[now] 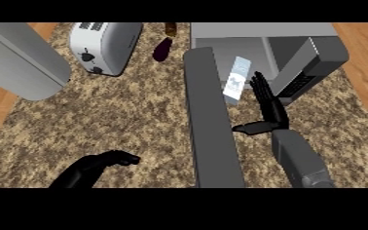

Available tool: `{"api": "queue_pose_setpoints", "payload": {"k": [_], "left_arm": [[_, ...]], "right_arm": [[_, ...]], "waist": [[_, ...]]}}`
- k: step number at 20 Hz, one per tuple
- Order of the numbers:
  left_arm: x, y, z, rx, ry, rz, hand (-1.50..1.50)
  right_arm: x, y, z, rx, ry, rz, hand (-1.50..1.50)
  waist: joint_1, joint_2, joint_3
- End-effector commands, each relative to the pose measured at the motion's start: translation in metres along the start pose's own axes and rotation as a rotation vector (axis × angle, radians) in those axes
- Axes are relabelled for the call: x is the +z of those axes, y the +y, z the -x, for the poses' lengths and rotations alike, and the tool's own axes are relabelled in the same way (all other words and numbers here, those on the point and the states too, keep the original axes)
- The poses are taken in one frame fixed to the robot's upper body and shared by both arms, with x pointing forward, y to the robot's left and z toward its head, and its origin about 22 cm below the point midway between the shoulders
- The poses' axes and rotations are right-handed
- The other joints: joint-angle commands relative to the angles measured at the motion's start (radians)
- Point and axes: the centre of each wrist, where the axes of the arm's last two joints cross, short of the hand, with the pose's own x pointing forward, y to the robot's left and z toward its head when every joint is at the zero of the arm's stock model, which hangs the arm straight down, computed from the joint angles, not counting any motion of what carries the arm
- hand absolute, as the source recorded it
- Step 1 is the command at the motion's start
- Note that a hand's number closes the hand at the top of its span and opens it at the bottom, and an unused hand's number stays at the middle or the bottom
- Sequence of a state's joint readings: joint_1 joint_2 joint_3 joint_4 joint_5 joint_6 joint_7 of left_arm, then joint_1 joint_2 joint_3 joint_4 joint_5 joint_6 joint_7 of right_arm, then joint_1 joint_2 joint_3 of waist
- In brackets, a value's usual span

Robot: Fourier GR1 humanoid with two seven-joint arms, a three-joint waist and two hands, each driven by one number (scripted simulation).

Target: Pick up the milk, place it into the microwave and close the microwave

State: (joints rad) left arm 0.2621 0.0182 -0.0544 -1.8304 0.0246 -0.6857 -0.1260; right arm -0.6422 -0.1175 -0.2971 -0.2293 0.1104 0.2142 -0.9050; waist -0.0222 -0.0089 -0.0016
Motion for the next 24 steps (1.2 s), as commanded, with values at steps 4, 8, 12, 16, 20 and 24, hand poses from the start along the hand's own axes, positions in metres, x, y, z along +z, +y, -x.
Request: {"api": "queue_pose_setpoints", "payload": {"k": [4, 8, 12, 16, 20, 24], "left_arm": [[-0.036, -0.006, 0.014, -0.081, 0.026, 0.032, 1.5], [-0.052, -0.018, 0.029, -0.108, 0.063, 0.062, 1.5], [-0.078, -0.013, 0.03, -0.171, 0.071, 0.119, 1.5], [-0.089, -0.031, 0.052, -0.168, 0.078, 0.186, 1.5], [-0.108, -0.057, 0.07, -0.229, 0.043, 0.189, 1.5], [-0.109, -0.08, 0.079, -0.179, 0.031, 0.214, 1.5]], "right_arm": [[0.074, -0.017, 0.026, 0.04, 0.041, 0.034, -1.5], [0.111, -0.058, 0.016, 0.032, 0.014, 0.102, -1.5], [0.155, -0.081, 0.005, 0.049, -0.001, 0.124, -1.5], [0.169, -0.089, -0.018, 0.029, -0.049, 0.133, -1.5], [0.191, -0.103, -0.044, 0.026, -0.048, 0.099, -1.5], [0.222, -0.122, -0.079, 0.015, -0.117, 0.092, -1.5]], "waist": [[-0.031, -0.006, -0.002], [-0.031, -0.004, -0.002], [-0.032, -0.002, -0.003], [-0.023, 0.001, -0.003], [-0.016, 0.006, -0.002], [-0.017, 0.005, -0.001]]}}
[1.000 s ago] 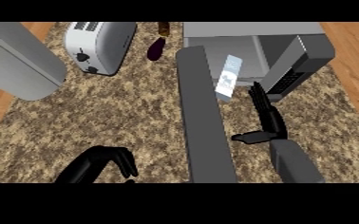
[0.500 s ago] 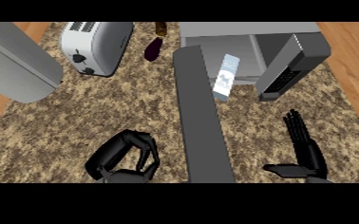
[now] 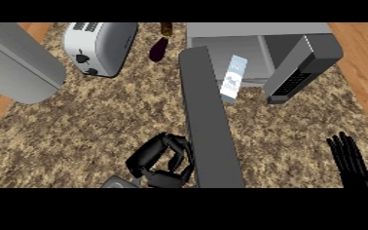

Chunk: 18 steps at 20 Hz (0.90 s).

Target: Pick up the milk, place it into the microwave and close the microwave

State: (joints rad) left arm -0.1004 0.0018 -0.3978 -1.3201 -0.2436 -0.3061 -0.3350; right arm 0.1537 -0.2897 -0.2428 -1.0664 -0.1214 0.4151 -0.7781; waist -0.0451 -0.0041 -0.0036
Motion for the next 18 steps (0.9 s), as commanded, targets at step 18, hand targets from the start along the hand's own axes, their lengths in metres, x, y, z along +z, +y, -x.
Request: {"api": "queue_pose_setpoints", "payload": {"k": [18], "left_arm": [[-0.069, -0.097, -0.021, -0.055, 0.025, 0.015, 1.5]], "right_arm": [[-0.031, 0.036, -0.103, -0.201, -0.198, -0.376, -1.5]], "waist": [[-0.079, 0.016, -0.002]]}}
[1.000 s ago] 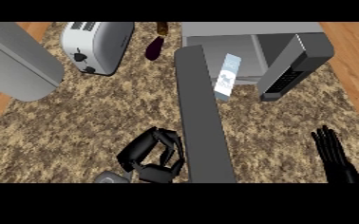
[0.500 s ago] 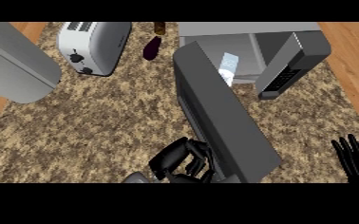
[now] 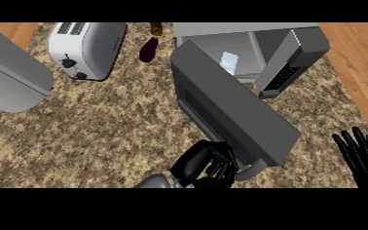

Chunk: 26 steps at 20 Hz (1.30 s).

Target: Pick up the milk, place it into the microwave and close the microwave

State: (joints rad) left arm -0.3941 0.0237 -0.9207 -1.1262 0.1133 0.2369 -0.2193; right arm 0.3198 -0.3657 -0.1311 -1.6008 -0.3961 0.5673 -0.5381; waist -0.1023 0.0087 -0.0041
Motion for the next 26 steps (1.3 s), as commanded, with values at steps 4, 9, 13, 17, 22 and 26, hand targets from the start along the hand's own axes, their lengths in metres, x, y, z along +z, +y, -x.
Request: {"api": "queue_pose_setpoints", "payload": {"k": [4, 9, 13, 17, 22, 26], "left_arm": [[-0.026, -0.008, -0.024, -0.015, -0.036, -0.06, 1.5], [-0.042, 0.002, -0.038, -0.035, -0.071, -0.182, 1.5], [-0.057, 0.015, -0.049, -0.018, -0.091, -0.263, 1.5], [-0.071, 0.029, -0.054, -0.042, -0.083, -0.33, 1.5], [-0.083, 0.049, -0.054, -0.031, -0.082, -0.424, 1.5], [-0.096, 0.062, -0.062, -0.038, -0.086, -0.443, 1.5]], "right_arm": [[-0.023, 0.014, -0.026, -0.055, -0.058, -0.169, -1.5], [-0.037, 0.021, -0.037, -0.057, -0.058, -0.207, -1.5], [-0.044, 0.022, -0.05, -0.062, -0.068, -0.205, -1.5], [-0.038, 0.025, -0.051, -0.065, -0.039, -0.229, -1.5], [-0.044, 0.028, -0.062, -0.063, -0.032, -0.226, -1.5], [-0.048, 0.031, -0.069, -0.054, -0.037, -0.243, -1.5]], "waist": [[-0.053, 0.007, -0.002], [-0.076, 0.014, -0.003], [-0.078, 0.019, -0.003], [-0.119, 0.024, -0.001], [-0.125, 0.038, -0.003], [-0.134, 0.04, -0.001]]}}
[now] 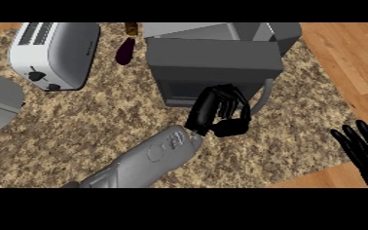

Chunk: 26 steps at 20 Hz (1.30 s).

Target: Pick up the milk, place it into the microwave and close the microwave

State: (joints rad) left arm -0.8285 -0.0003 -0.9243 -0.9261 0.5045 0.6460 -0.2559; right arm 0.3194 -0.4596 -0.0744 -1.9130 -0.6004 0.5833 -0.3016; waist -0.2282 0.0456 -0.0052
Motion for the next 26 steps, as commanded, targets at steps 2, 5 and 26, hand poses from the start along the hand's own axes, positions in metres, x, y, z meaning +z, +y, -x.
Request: {"api": "queue_pose_setpoints", "payload": {"k": [2, 5, 26], "left_arm": [[-0.026, 0.012, -0.014, 0.023, -0.015, -0.06, 1.5], [-0.035, 0.02, -0.014, 0.053, 0.006, -0.092, 1.5], [-0.051, 0.043, -0.004, 0.175, 0.043, -0.24, 1.5]], "right_arm": [[-0.01, 0.0, -0.012, 0.014, 0.006, -0.013, -1.5], [-0.01, 0.0, -0.014, -0.001, -0.003, -0.016, -1.5], [-0.024, -0.008, -0.031, -0.003, -0.039, -0.044, -1.5]], "waist": [[-0.011, 0.008, -0.001], [-0.023, 0.015, 0.0], [-0.042, 0.035, 0.005]]}}
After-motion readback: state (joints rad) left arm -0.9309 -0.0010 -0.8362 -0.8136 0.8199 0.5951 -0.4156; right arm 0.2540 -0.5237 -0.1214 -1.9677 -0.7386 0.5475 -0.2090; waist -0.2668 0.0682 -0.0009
